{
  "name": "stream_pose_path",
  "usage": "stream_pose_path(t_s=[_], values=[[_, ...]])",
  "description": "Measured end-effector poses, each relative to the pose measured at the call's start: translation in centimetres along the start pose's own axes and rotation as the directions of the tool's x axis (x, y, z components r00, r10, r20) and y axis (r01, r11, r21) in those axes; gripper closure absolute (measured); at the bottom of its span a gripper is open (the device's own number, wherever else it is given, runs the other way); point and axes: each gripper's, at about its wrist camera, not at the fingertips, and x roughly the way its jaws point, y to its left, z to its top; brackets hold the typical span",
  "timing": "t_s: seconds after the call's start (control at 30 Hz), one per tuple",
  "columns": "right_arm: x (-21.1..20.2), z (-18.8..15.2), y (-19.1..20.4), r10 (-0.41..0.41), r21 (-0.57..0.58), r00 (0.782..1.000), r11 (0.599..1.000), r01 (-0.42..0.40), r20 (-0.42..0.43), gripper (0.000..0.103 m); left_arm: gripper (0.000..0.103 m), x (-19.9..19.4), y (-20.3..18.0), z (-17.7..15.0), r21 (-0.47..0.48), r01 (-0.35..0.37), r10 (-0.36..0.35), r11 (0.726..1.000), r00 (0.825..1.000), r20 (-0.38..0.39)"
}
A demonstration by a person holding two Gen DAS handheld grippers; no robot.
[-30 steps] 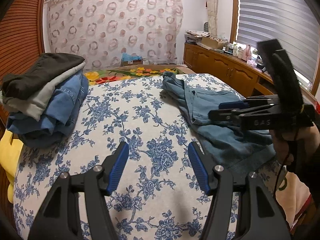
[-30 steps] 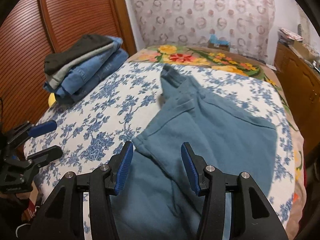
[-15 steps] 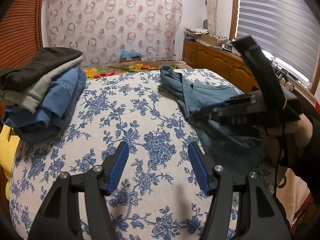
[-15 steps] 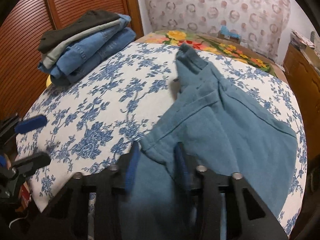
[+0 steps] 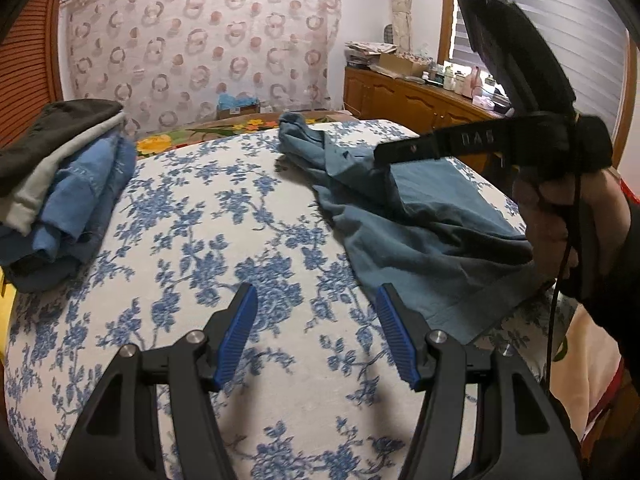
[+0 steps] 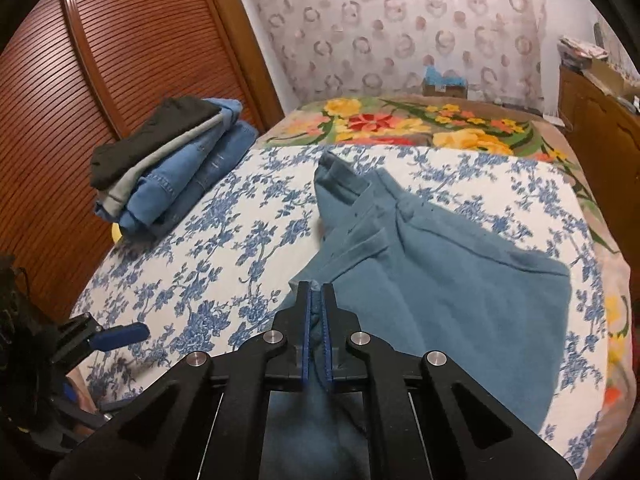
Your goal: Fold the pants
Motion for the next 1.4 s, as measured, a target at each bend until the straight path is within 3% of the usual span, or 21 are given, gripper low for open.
stream_pose_path(t_s=[0.3, 0.63, 0.83, 1.0, 1.23, 1.27, 1.33, 1.4], values=[[-1.8, 1.4, -2.4, -0.127, -0.048, 0.992, 0.991, 0.128, 0.021, 0.102, 0.042, 2.6, -1.7, 0.6, 0.056, 0.029, -0.026, 0.998, 0.998, -0.052], [-1.4, 1.5, -9.0, -0.303, -0.005, 0.953, 0.953, 0.303, -0.02, 0.102, 0.042, 3.4, -1.5, 0.4, 0.041, 0.032, -0.029, 0.999, 0.997, -0.073], [-1.0, 1.4, -11.2, -0.353, 0.031, 0.935, 0.935, 0.354, -0.028, 0.102, 0.042, 3.6, -1.5, 0.3, 0.045, 0.029, -0.025, 0.999, 0.997, -0.076], [-1.7, 1.7, -11.8, -0.361, 0.054, 0.933, 0.931, 0.36, -0.003, 0.102, 0.042, 3.6, -1.5, 0.3, 0.042, 0.031, -0.027, 0.999, 0.997, -0.075], [-1.4, 1.3, -12.9, -0.326, 0.101, 0.945, 0.939, 0.328, -0.032, 0.101, 0.042, 3.6, -1.4, 0.2, 0.038, 0.031, -0.028, 0.999, 0.997, -0.073], [-1.1, 1.1, -12.8, -0.327, 0.088, 0.944, 0.94, 0.33, -0.045, 0.098, 0.042, 3.6, -1.4, 0.1, 0.039, 0.03, -0.027, 0.999, 0.997, -0.074], [-0.5, 0.7, -12.6, -0.332, 0.083, 0.941, 0.938, 0.337, -0.068, 0.077, 0.042, 3.6, -1.4, 0.1, 0.039, 0.029, -0.027, 0.999, 0.997, -0.073], [-0.4, 0.4, -12.7, -0.291, 0.105, 0.954, 0.949, 0.298, -0.069, 0.069, 0.042, 3.6, -1.4, 0.1, 0.04, 0.031, -0.028, 0.999, 0.997, -0.075]])
